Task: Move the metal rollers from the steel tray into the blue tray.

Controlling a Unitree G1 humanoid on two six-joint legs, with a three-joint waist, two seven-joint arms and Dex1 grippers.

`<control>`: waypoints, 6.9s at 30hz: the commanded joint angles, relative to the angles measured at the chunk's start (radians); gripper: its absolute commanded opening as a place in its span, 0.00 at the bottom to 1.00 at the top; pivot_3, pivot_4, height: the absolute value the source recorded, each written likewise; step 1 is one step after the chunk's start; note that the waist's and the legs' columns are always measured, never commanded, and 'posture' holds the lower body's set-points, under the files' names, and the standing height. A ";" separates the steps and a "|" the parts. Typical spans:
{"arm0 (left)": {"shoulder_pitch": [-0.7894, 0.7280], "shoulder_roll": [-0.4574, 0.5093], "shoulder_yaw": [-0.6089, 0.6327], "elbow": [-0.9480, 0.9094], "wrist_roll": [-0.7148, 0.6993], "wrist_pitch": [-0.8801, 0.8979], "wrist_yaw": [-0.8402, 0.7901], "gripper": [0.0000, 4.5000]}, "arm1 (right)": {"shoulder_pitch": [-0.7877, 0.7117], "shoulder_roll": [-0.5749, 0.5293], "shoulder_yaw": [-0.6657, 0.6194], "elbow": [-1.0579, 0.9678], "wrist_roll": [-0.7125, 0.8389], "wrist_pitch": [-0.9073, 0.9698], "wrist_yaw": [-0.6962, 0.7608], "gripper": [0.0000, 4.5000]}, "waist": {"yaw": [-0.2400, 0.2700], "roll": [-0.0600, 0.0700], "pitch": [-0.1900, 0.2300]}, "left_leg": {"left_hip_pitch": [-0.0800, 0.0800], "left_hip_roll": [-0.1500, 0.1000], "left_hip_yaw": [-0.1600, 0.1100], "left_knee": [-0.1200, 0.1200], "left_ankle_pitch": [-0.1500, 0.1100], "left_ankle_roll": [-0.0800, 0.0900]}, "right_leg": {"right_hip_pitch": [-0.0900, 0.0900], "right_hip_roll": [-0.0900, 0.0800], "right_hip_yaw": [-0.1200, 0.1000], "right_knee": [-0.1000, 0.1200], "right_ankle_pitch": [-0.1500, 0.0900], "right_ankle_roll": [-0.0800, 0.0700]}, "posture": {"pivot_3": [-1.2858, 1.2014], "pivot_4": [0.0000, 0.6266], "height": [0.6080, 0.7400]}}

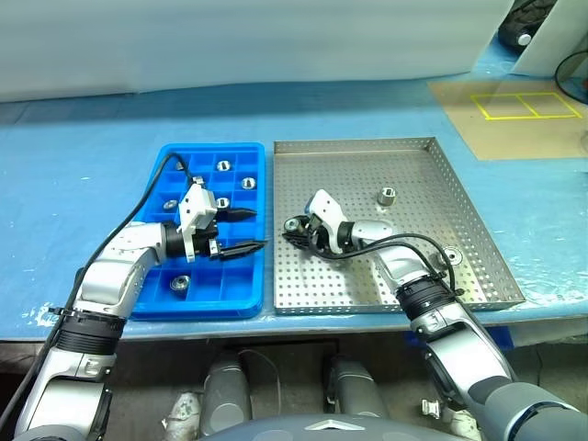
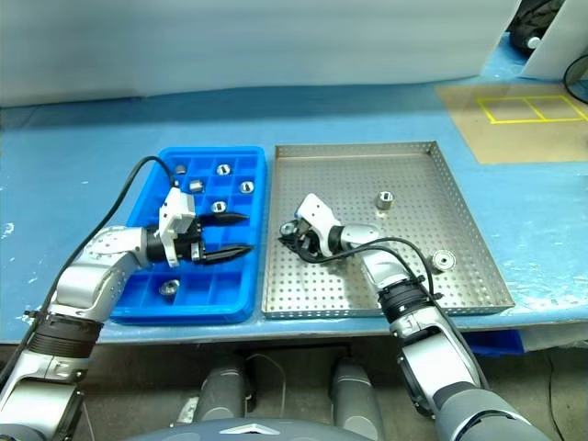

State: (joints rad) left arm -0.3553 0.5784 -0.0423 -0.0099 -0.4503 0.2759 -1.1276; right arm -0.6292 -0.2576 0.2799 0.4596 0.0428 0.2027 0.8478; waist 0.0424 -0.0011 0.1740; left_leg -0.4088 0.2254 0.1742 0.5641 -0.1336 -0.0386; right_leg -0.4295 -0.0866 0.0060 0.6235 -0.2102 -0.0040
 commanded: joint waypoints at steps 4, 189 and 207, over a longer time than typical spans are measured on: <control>0.012 0.040 0.049 -0.054 -0.028 0.007 -0.012 0.82 | -0.025 -0.019 -0.027 -0.042 -0.005 -0.012 -0.012 0.37 | 0.000 0.000 0.000 | 0.000 0.000 0.000 0.000 0.000 0.000 | 0.000 0.000 0.000 0.000 0.000 0.000 | 0.48 0.24 1.00; -0.037 0.063 0.083 -0.022 -0.029 0.019 0.015 0.82 | -0.195 -0.016 -0.108 -0.015 -0.024 -0.107 0.082 0.99 | 0.049 -0.003 0.002 | -0.002 0.015 0.000 -0.012 0.010 -0.017 | -0.007 0.014 -0.001 0.000 -0.003 -0.013 | 0.44 0.24 1.00; -0.403 -0.309 -0.136 0.521 0.093 -0.232 -0.269 0.82 | 0.332 -0.291 -0.386 -0.713 0.022 0.354 -0.171 0.99 | -0.082 -0.003 0.002 | 0.003 0.013 0.006 -0.002 0.003 -0.005 | -0.001 0.015 0.013 -0.001 -0.001 -0.008 | 0.27 0.24 1.00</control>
State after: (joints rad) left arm -0.7328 0.2763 -0.1803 0.4990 -0.3610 0.0765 -1.3726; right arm -0.3086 -0.5339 -0.0599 -0.1855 0.0450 0.5361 0.7003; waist -0.0395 -0.0044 0.1756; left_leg -0.4044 0.2381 0.1810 0.5636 -0.1313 -0.0429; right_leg -0.4298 -0.0723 0.0199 0.6220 -0.2104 -0.0116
